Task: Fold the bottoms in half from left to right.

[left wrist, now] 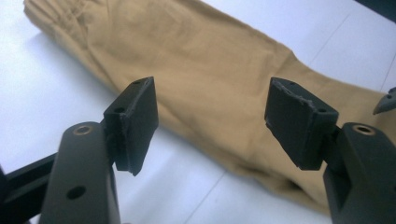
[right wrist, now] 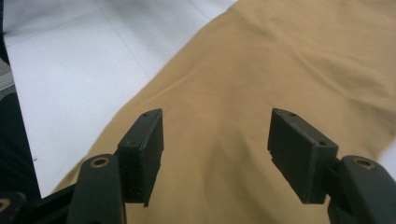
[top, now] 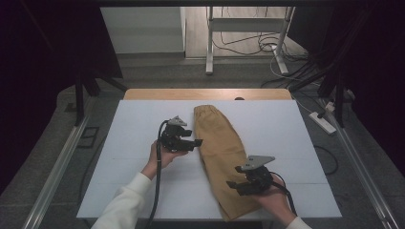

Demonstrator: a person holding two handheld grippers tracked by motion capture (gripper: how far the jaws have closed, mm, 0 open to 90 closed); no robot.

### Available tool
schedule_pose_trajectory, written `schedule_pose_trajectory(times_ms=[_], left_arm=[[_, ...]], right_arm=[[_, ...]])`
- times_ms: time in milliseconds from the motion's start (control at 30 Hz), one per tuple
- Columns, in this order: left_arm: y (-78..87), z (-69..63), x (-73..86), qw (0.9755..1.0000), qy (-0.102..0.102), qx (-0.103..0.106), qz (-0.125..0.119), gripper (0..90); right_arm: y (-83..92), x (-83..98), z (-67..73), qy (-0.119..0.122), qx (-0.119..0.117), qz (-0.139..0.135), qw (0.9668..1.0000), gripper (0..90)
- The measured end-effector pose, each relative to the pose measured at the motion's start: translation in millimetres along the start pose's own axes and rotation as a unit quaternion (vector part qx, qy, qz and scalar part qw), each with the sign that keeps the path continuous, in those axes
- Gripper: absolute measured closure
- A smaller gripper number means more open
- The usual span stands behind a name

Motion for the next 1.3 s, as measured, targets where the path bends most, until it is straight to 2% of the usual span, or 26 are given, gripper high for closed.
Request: schedule_pose_trajectory(times_ms=[233,400,500,633,767,900,1200,1267,1300], left_arm=[[11.2,5.0,13.4,1.0000,0.002,-0.003,0.005,33.3],[12.1,5.3,15.7,1.0000,0.002,-0.004,0.007,32.7],[10.6,3.6,15.2,1.0000,0.000,-0.003,0.008,32.4],[8.6,1.6,15.1,0.9999,-0.003,-0.002,0.010,32.0],[8.6,1.7,15.8,0.9999,-0.005,-0.003,0.011,31.7],[9.0,2.1,17.2,0.9999,-0.003,-0.005,0.012,31.6],[11.1,3.7,18.6,0.9999,-0.002,-0.007,0.012,30.9],[10.7,3.4,18.9,0.9999,-0.002,-0.007,0.013,30.8],[10.5,3.3,19.1,0.9999,-0.003,-0.007,0.014,30.7]], right_arm=[[-18.9,-7.7,18.6,0.023,-0.015,0.017,0.9995,33.8],[-36.6,-9.6,30.8,0.046,-0.020,0.039,0.9980,32.0],[-45.2,-10.4,34.5,0.064,-0.017,0.050,0.9966,31.2],[-53.2,-9.3,36.7,0.073,-0.011,0.065,0.9951,29.7],[-56.5,-4.3,33.7,0.090,0.006,0.083,0.9925,29.0],[-56.9,-1.6,30.3,0.071,0.010,0.086,0.9937,28.5],[-54.1,0.8,20.6,0.053,0.022,0.093,0.9940,31.5],[-53.6,1.2,20.1,0.051,0.020,0.095,0.9940,34.1],[-53.3,1.3,20.5,0.049,0.017,0.095,0.9941,38.1]])
Point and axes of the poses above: each handheld gripper's, and its own axes: y roughly backward along the jaws, x roughly out of its underside, z roughly to its left, the point moved 10 cm from there along -y, roughly forward along the jaws, and after that the axes turned 3 degrees about y, right-handed, at the moved point
